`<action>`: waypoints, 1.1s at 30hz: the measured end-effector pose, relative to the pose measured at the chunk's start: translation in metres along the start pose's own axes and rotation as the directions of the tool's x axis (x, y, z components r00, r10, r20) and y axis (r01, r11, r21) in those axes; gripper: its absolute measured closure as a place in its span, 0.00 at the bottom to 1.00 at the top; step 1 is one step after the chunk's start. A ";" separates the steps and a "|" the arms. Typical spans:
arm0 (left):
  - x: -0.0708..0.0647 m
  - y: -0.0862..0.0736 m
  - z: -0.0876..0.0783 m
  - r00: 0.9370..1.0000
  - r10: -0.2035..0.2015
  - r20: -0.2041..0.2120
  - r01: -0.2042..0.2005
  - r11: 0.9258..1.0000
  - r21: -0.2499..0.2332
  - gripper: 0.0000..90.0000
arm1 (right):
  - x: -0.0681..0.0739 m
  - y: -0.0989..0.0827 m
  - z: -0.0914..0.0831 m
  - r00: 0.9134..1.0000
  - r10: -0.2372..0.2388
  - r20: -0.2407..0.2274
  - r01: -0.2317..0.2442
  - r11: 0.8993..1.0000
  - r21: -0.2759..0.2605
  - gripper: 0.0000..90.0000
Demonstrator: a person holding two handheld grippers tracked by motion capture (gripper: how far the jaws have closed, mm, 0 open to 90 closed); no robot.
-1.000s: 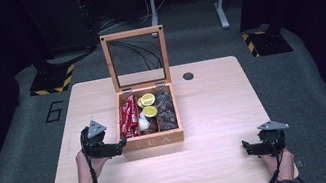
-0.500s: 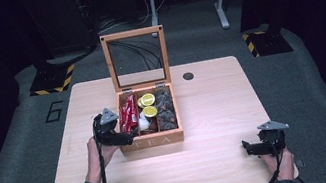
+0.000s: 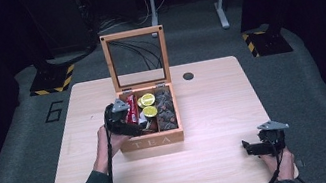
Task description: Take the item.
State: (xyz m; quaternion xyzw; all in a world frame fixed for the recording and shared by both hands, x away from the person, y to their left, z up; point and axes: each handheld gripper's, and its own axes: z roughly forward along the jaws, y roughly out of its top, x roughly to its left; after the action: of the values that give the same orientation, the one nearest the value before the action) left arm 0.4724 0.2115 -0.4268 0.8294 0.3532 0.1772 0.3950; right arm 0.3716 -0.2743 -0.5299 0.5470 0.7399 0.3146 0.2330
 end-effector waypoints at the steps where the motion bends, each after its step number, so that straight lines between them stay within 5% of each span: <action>1: 0.000 0.001 0.002 1.000 0.002 -0.003 -0.002 1.000 0.006 0.03 | 0.000 0.000 0.000 1.000 0.000 0.000 0.000 1.000 0.000 0.00; 15: 0.001 0.017 0.042 0.999 0.021 0.034 -0.023 0.997 0.068 0.08 | 0.000 0.000 0.000 1.000 -0.006 0.004 0.006 1.000 -0.002 0.00; 33: 0.003 0.021 0.059 0.999 0.025 0.033 -0.028 0.995 0.092 0.26 | 0.001 0.000 -0.001 1.000 -0.005 0.005 0.005 1.000 0.002 0.00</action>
State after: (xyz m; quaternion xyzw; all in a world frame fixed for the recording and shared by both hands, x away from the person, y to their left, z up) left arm 0.5175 0.1733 -0.4475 0.8542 0.3437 0.1527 0.3591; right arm 0.3706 -0.2737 -0.5296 0.5462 0.7411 0.3116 0.2351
